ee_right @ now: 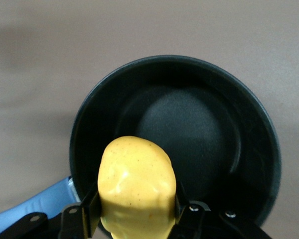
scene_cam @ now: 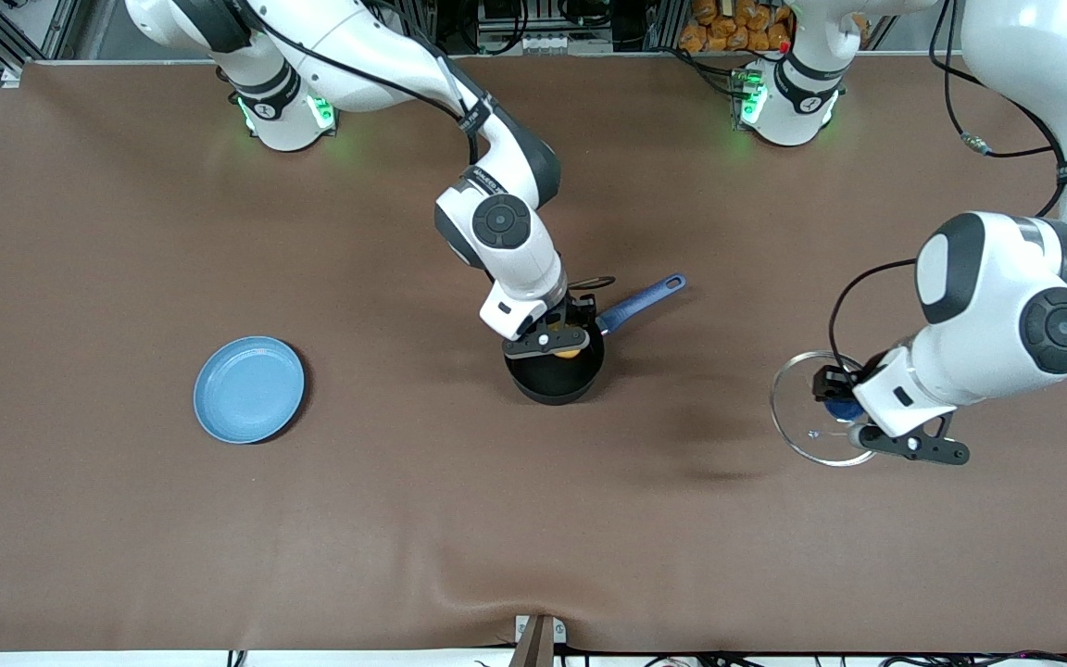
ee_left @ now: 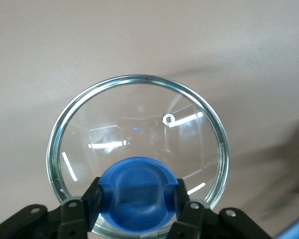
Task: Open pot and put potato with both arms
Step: 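Move the lid aside with the left gripper while the right gripper reaches the pot, then lower the potato into the pot and open the right gripper while lid lowers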
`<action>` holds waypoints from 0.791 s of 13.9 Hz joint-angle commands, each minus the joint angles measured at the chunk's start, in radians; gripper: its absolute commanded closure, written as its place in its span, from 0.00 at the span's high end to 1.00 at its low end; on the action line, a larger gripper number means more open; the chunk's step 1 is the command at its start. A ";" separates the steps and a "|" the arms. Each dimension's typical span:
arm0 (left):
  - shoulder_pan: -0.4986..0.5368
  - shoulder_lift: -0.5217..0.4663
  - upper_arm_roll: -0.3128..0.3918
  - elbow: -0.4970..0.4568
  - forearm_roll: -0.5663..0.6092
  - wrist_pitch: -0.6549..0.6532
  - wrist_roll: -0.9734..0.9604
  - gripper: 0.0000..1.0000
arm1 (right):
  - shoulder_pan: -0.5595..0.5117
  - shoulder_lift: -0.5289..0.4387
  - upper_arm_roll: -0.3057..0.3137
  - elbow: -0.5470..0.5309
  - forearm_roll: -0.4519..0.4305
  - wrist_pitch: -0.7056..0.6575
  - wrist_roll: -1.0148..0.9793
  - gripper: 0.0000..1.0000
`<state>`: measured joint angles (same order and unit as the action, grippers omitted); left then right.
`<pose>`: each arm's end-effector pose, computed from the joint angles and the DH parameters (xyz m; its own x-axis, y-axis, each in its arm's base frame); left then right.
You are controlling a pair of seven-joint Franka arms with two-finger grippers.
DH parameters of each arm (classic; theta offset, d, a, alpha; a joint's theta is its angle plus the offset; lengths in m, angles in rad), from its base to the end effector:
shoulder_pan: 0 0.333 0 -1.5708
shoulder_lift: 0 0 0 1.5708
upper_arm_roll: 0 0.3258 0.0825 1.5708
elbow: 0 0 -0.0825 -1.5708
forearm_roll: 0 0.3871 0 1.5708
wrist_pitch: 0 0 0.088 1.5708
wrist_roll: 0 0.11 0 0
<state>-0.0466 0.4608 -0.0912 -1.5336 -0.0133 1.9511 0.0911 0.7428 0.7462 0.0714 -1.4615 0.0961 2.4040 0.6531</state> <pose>0.6831 -0.0867 0.3917 0.9761 -0.2143 -0.0369 -0.2121 -0.9756 0.0562 0.5220 0.5384 0.2627 0.9951 0.0642 0.0746 0.0789 -0.9734 -0.2149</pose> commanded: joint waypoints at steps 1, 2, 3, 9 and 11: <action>0.033 -0.027 -0.013 -0.112 0.000 0.109 0.062 0.00 | 0.007 0.031 -0.012 0.006 -0.064 0.049 0.031 0.00; 0.048 -0.027 -0.015 -0.140 0.000 0.139 0.073 0.00 | 0.009 0.044 -0.012 0.006 -0.068 0.066 0.031 0.00; 0.053 -0.028 -0.015 -0.167 0.000 0.176 0.122 0.00 | 0.010 0.053 -0.012 0.006 -0.069 0.072 0.033 0.00; 0.077 -0.019 -0.015 -0.220 -0.002 0.235 0.193 0.00 | 0.015 0.099 -0.010 0.010 -0.065 0.107 0.051 0.13; 0.077 -0.024 -0.013 -0.244 -0.002 0.238 0.193 0.00 | 0.015 0.099 -0.010 0.015 -0.061 0.106 0.050 0.33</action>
<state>0.0214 0.4638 -0.0958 -1.7374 -0.0133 2.1683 0.2694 0.7489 0.8363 0.0671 -1.4602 0.0555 2.5056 0.6679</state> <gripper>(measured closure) 0.396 0.392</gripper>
